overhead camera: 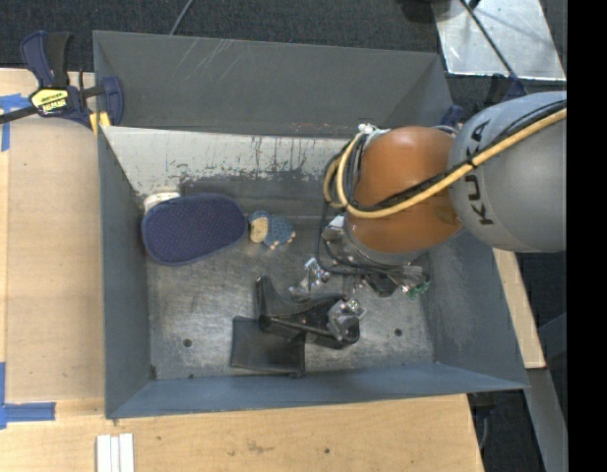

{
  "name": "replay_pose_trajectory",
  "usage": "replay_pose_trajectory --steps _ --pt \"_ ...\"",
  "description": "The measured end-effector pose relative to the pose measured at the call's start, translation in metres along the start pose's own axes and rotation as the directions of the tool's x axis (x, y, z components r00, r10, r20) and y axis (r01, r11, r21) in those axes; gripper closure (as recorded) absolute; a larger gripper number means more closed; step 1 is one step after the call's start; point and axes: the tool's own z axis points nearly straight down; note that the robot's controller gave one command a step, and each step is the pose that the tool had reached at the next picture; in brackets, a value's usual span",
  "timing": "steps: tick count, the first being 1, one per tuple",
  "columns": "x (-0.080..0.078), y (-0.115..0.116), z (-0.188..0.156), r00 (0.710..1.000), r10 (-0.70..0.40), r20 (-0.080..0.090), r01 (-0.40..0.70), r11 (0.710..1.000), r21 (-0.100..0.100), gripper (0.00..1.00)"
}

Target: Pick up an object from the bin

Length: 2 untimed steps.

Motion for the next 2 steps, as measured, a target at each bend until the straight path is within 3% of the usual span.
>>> replay_pose_trajectory --steps 1,2 --pt "0.009 0.006 -0.05 0.999 -0.005 0.033 0.005 1.0 0.007 1.0" --pt "0.002 0.019 -0.115 0.999 -0.026 0.036 0.026 1.0 0.009 1.0"
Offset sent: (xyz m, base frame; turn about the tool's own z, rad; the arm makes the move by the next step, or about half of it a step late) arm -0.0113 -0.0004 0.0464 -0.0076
